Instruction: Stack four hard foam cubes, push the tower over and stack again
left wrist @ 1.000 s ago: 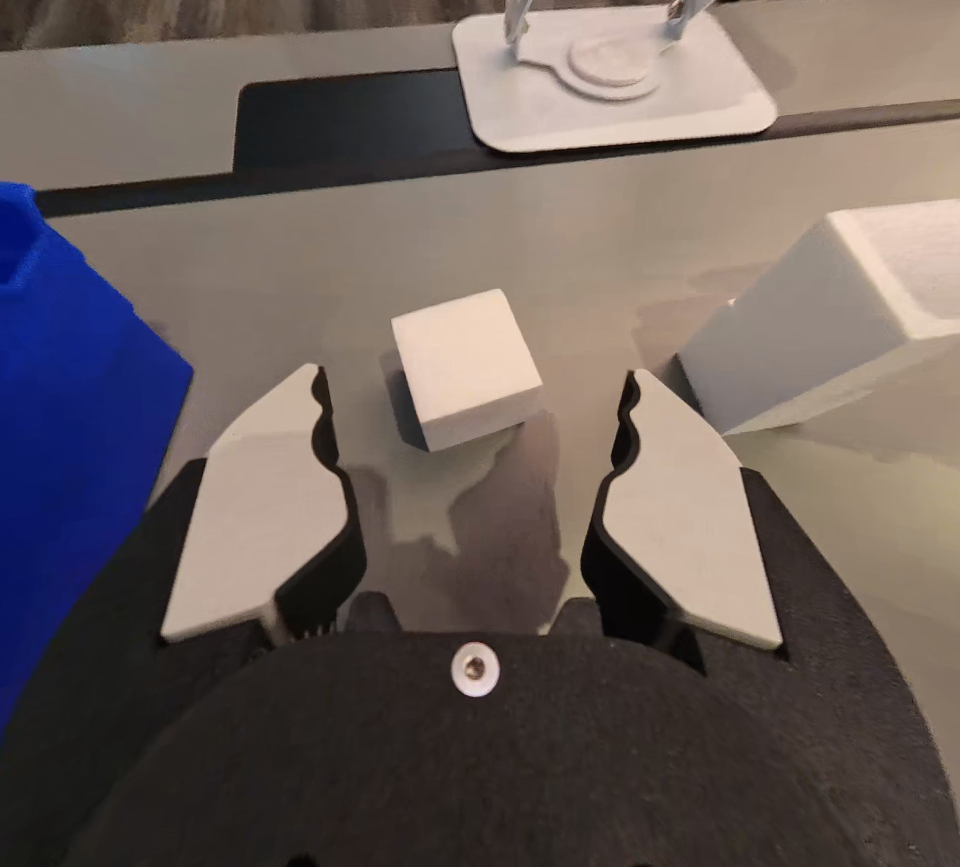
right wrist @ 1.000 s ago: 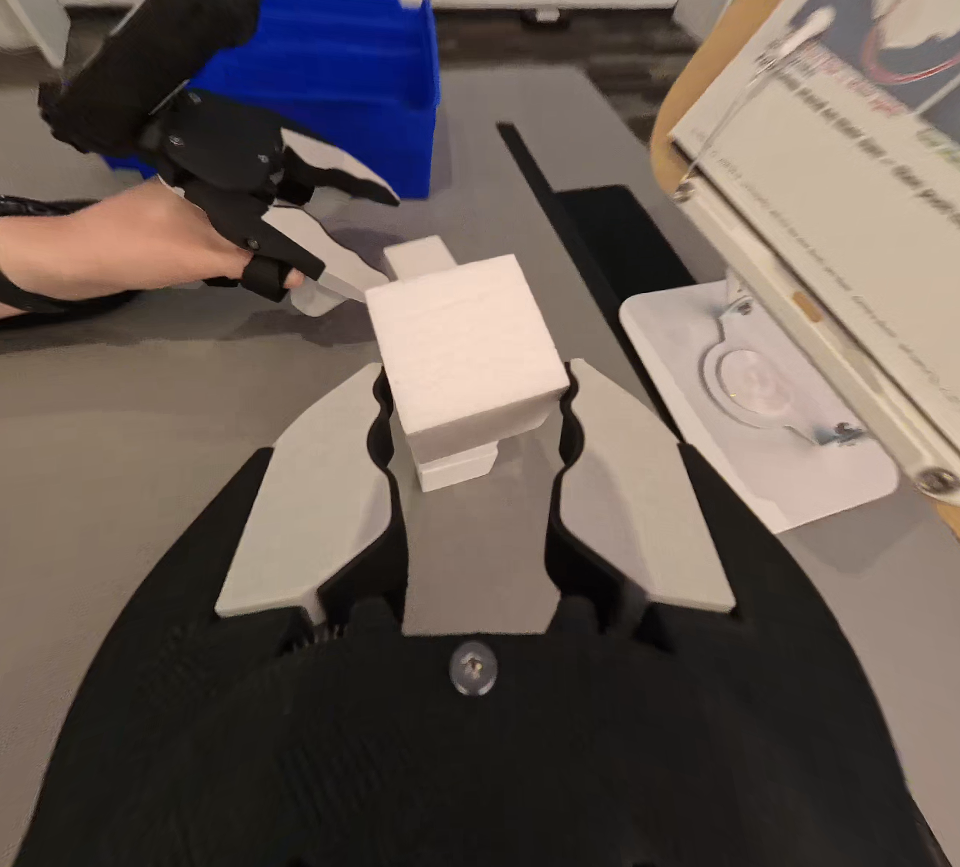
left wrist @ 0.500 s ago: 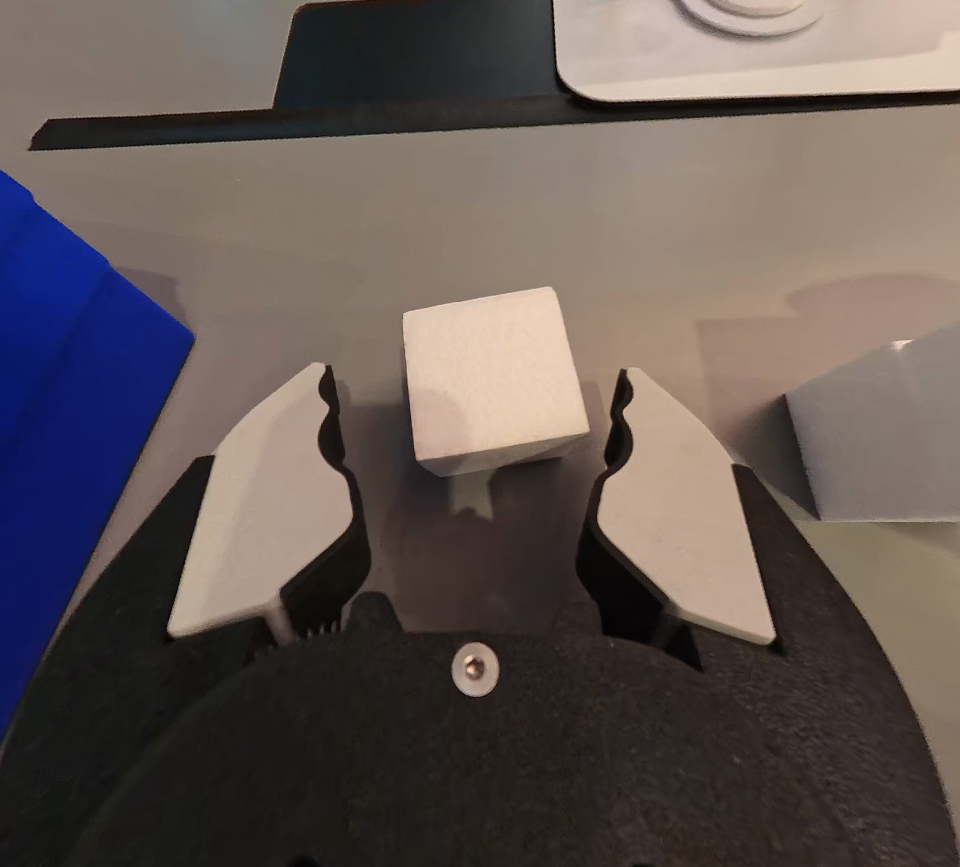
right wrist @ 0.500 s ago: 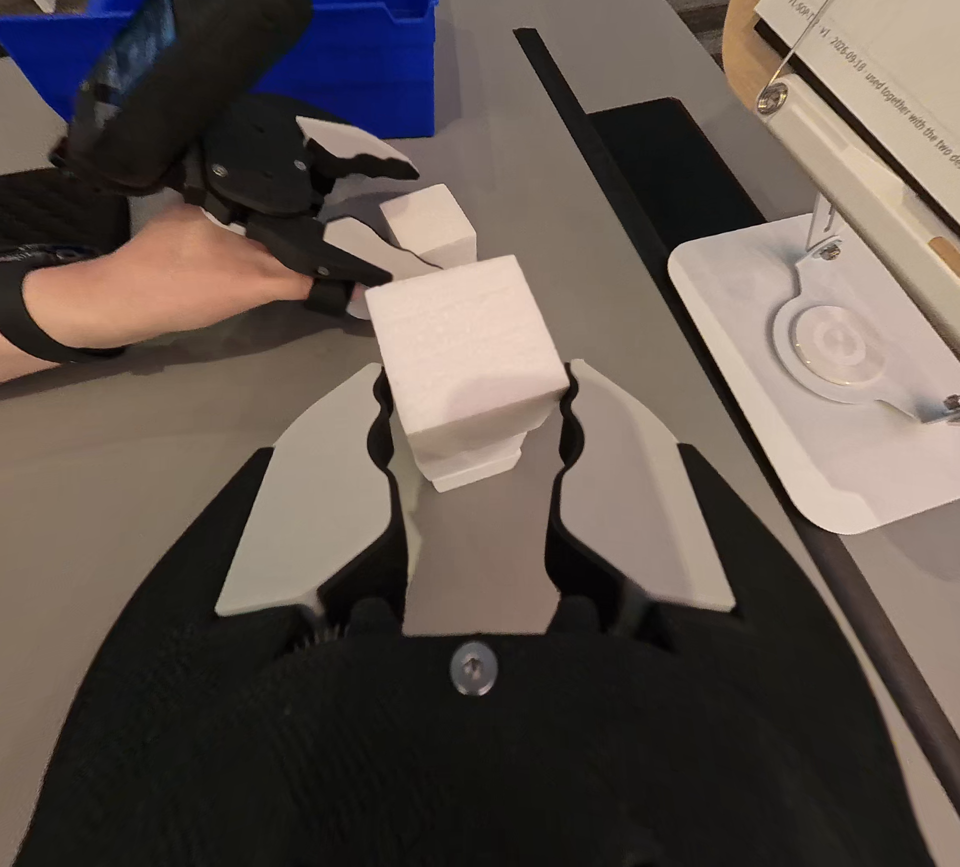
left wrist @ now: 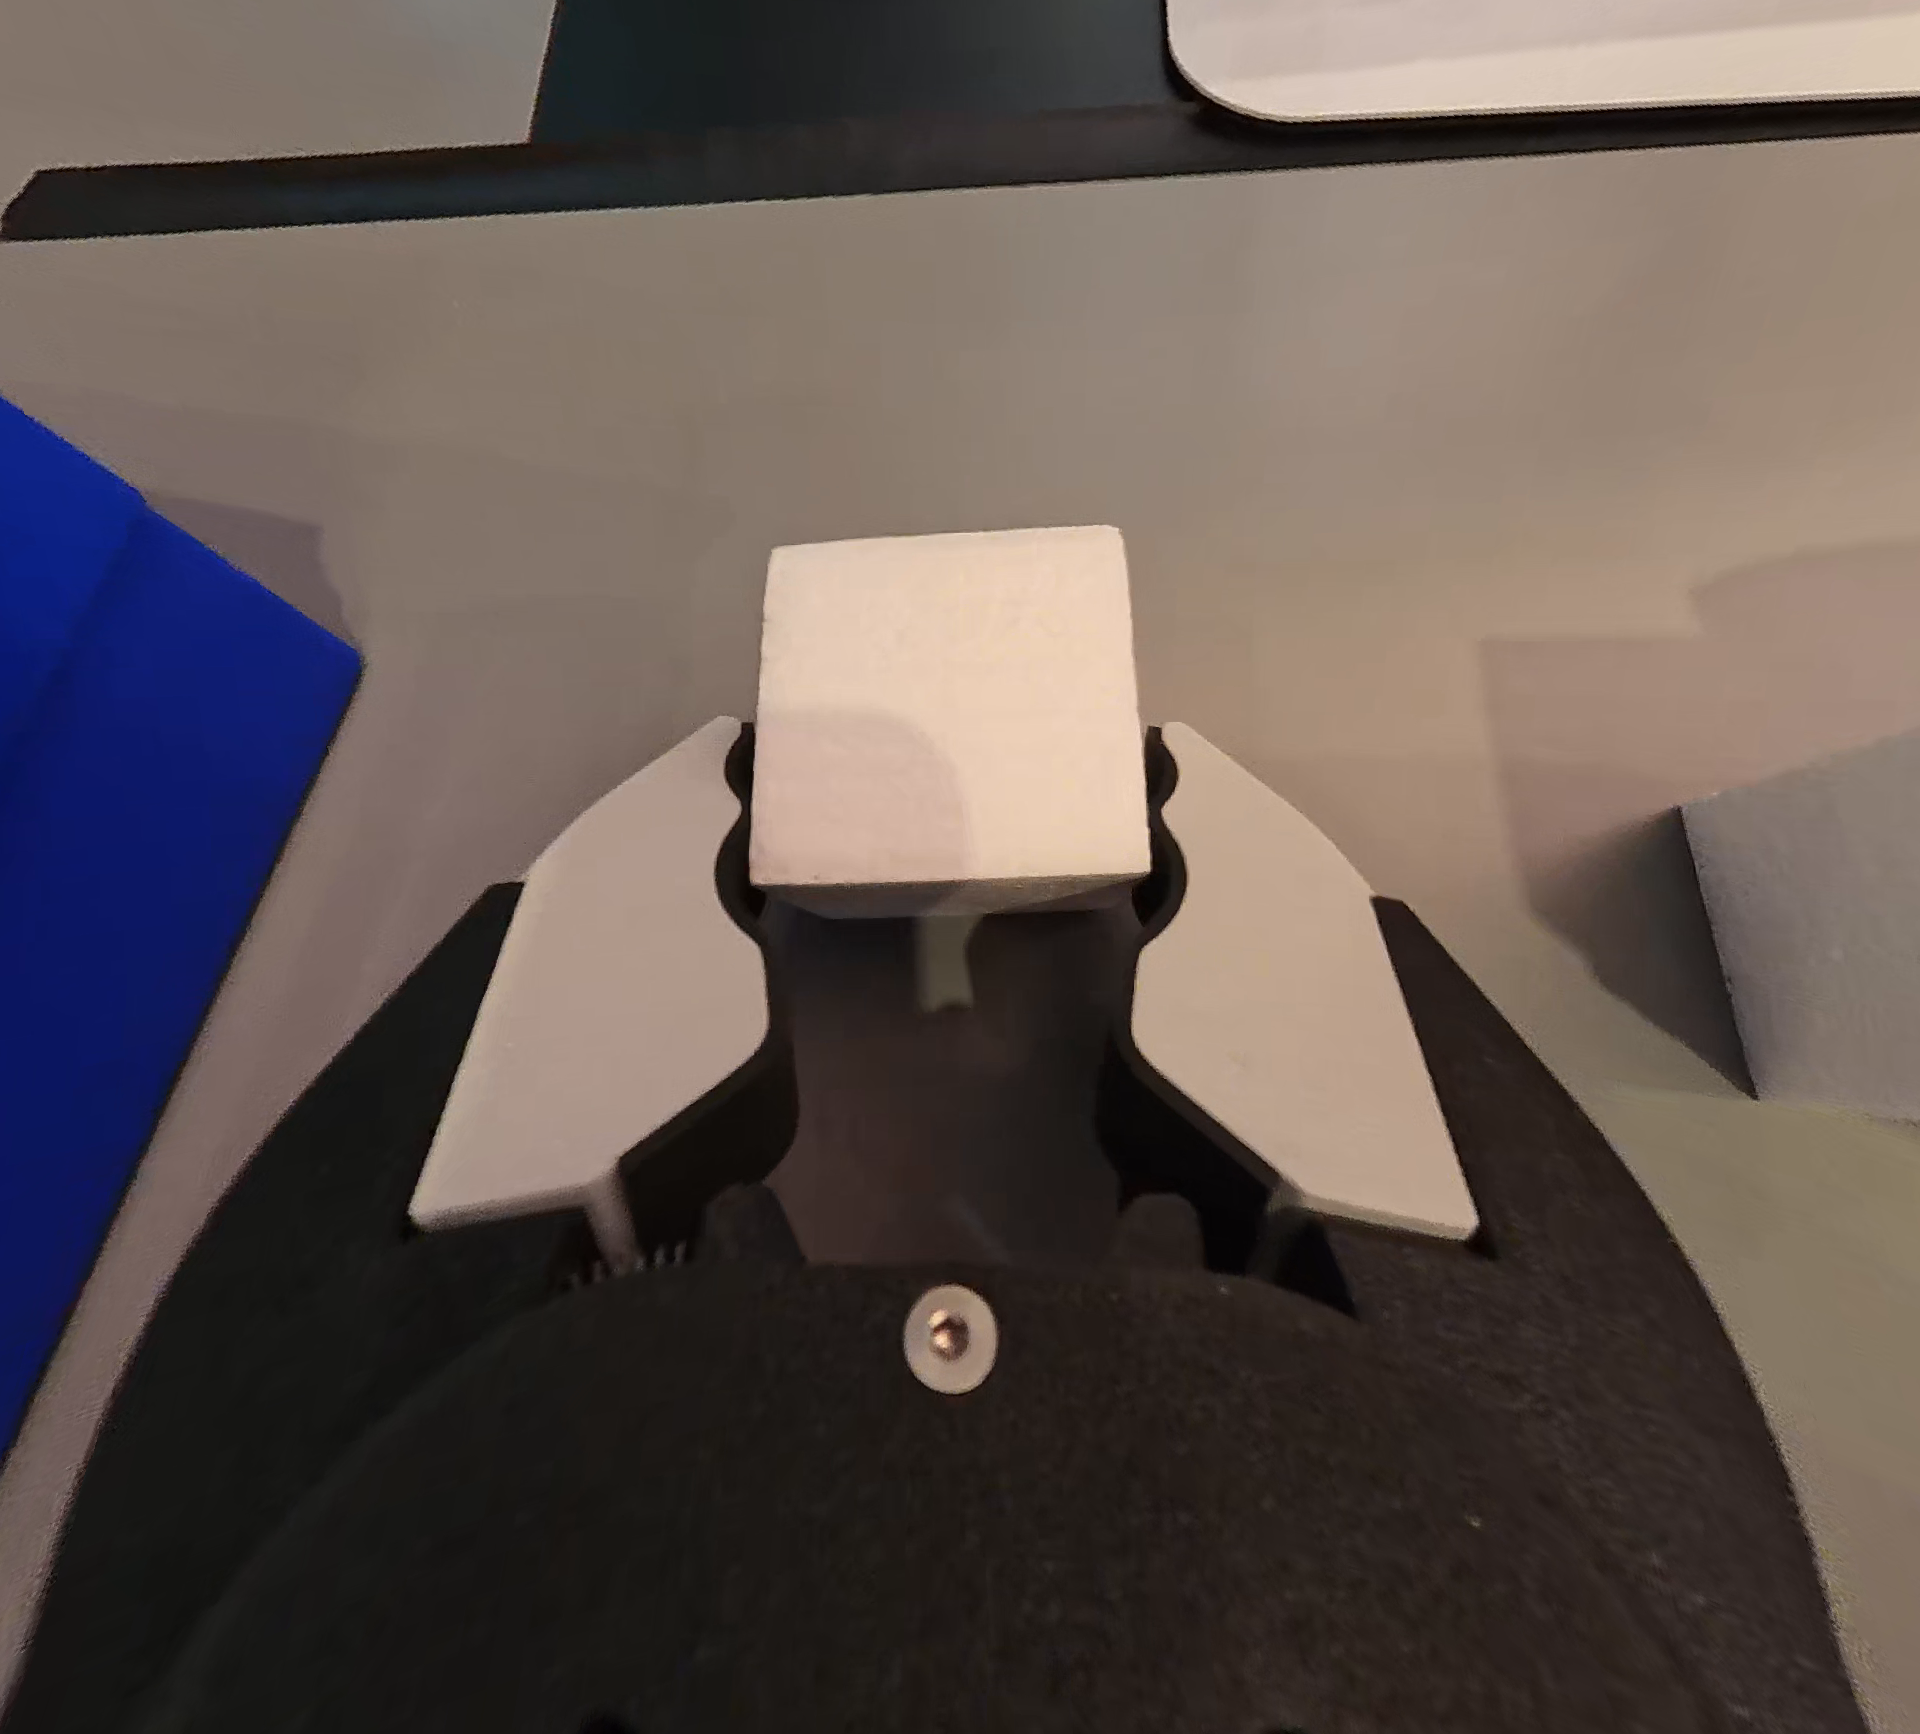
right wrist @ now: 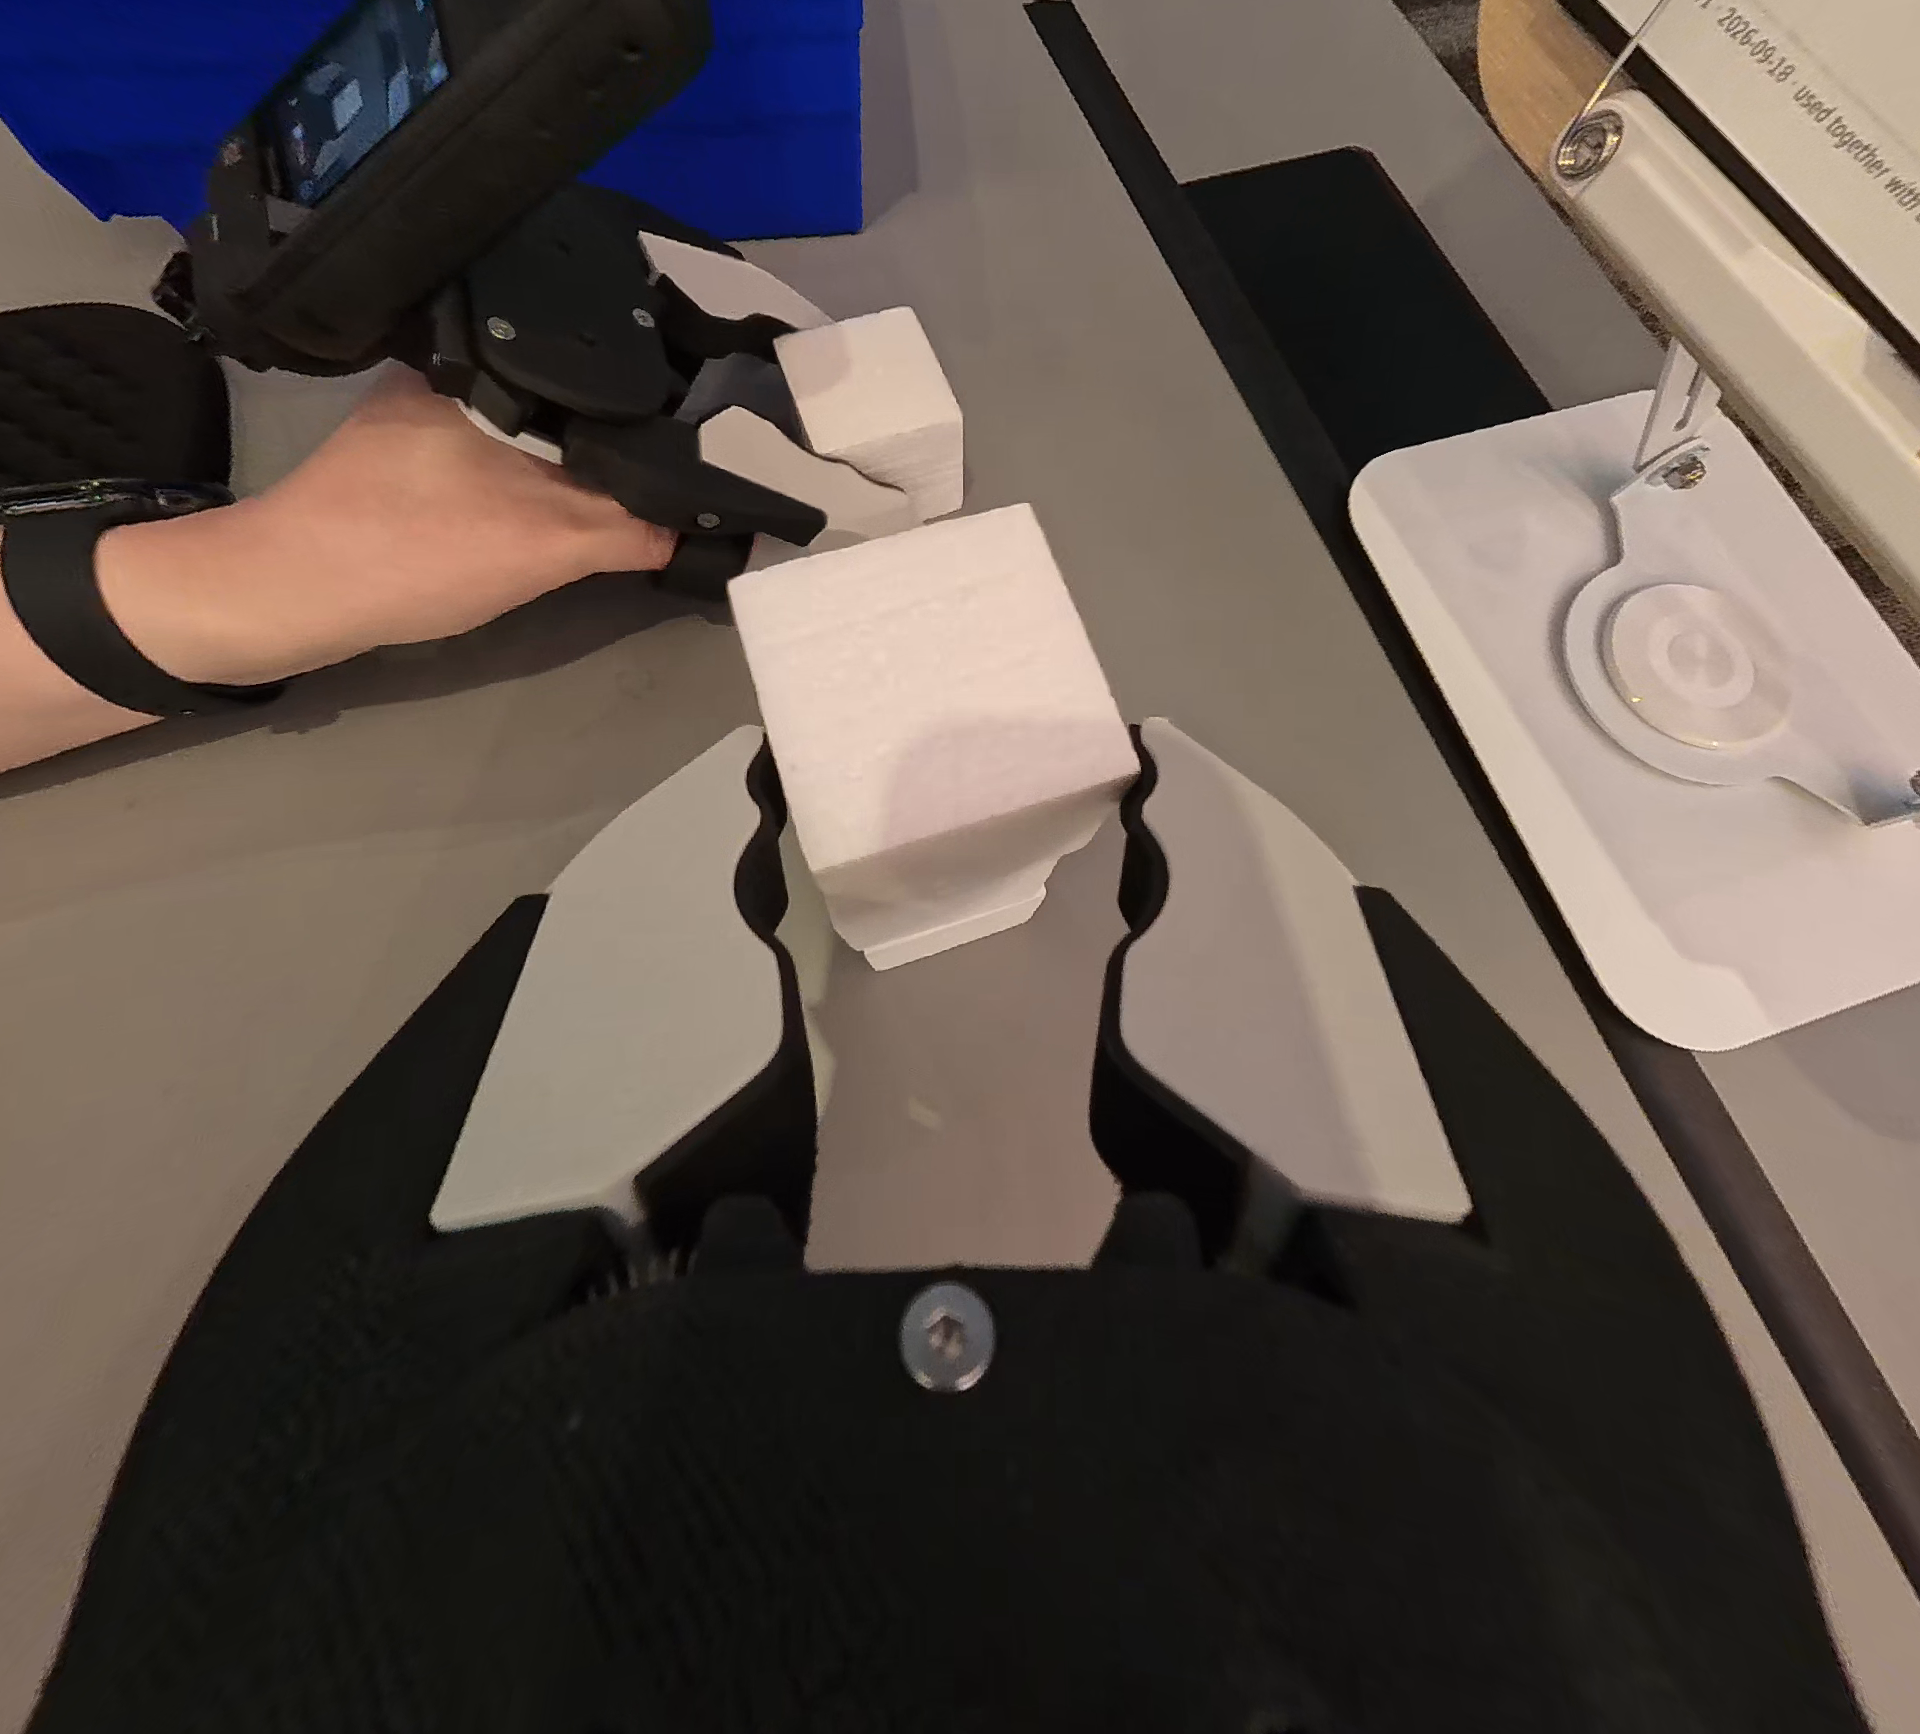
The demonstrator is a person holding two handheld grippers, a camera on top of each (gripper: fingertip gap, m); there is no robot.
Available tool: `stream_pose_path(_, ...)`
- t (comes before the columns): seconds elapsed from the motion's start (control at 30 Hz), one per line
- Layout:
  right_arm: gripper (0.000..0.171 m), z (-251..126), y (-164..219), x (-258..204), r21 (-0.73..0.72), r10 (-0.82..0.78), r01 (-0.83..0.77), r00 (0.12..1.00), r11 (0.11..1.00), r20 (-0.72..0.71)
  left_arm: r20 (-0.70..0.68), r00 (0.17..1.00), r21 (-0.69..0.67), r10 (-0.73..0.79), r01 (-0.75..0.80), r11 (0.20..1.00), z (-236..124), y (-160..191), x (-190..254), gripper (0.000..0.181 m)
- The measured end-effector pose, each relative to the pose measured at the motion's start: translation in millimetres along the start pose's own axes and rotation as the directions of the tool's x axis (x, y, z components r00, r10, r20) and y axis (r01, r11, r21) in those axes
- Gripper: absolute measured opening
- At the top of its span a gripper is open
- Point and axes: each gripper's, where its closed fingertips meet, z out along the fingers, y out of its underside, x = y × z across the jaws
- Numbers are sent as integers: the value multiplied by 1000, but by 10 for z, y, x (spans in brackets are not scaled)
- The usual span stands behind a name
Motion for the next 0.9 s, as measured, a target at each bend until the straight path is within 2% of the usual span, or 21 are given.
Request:
stream_pose_path(0.33,63,1,-44,-14,23,-15,15,1000,1000,-15,-10,1000,14,8,-7,1000,-7,-16,18,70)
stream_pose_path(0.53,63,143,170,-65,-86,-24,25,1000,996,9,-28,1000,48,-9,11,999,-40,-57,23,70)
stream_pose_path(0.6,71,162,188,-40,-101,-66,63,998,993,-22,-45,999,78,-25,29,997,-89,-94,24,70)
stream_pose_path(0.77,78,1,44,-88,-26,-41,41,999,999,12,-90,996,104,-23,33,994,-287,-180,11,70)
stream_pose_path(0.9,85,-307,-85,-41,53,-31,29,999,998,30,-181,983,156,26,3,988,-600,-414,81,70)
